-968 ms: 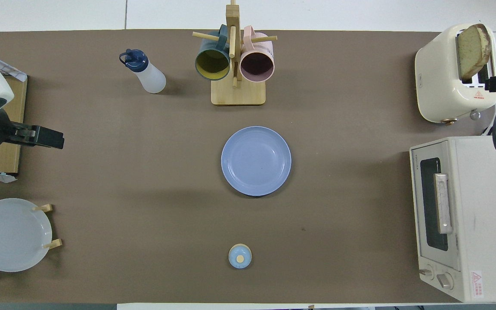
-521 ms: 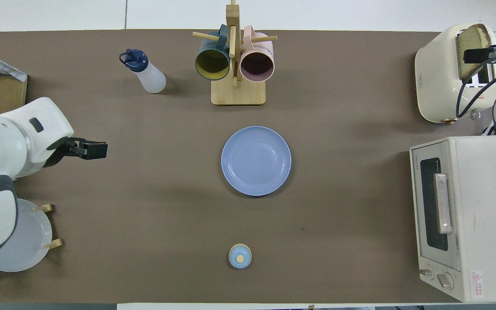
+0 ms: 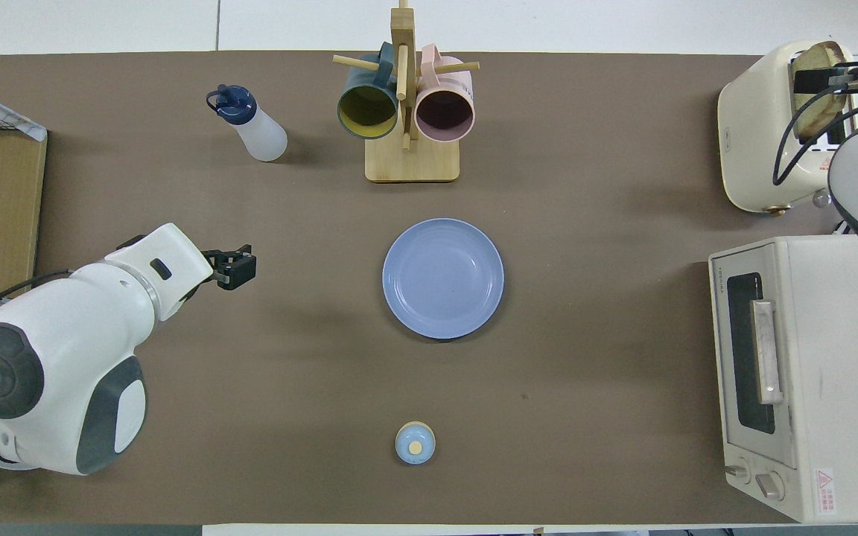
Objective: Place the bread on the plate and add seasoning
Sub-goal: 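Move the left gripper forward toward the white bottle, then pull the bread slice from the toaster with the right gripper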
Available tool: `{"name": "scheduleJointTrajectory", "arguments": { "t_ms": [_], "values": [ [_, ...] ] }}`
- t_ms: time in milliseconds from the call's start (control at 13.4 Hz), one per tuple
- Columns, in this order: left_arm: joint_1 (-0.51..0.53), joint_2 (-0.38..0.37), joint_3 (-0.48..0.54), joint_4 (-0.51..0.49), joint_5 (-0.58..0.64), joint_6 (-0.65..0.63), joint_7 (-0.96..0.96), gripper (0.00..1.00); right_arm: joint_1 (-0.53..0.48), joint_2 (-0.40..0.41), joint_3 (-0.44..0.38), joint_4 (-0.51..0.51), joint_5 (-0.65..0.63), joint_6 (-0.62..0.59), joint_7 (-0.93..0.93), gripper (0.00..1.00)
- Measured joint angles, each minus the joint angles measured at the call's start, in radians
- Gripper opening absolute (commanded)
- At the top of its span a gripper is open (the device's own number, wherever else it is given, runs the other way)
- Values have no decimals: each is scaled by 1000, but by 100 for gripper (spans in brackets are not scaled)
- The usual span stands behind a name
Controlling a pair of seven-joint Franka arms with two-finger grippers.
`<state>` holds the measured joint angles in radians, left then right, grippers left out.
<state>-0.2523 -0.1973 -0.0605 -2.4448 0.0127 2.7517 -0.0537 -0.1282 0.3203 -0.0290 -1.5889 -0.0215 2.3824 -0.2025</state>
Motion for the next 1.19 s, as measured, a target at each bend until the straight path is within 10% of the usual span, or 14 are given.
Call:
{"name": "scheduleJointTrajectory", "arguments": {
  "t_ms": [223,596,1191],
  "values": [
    [0,82,0,-63,0,250,-3,100,0,6,-2,5,0,17,-49,73],
    [-11,256,0,-72,0,513,-4,100,-2,19,-3,5,-1,21,-134,0],
    [-84,413,30,-22,-53,712,-5,100,-30,12,0,110,-40,-106,-376,0]
  ]
}}
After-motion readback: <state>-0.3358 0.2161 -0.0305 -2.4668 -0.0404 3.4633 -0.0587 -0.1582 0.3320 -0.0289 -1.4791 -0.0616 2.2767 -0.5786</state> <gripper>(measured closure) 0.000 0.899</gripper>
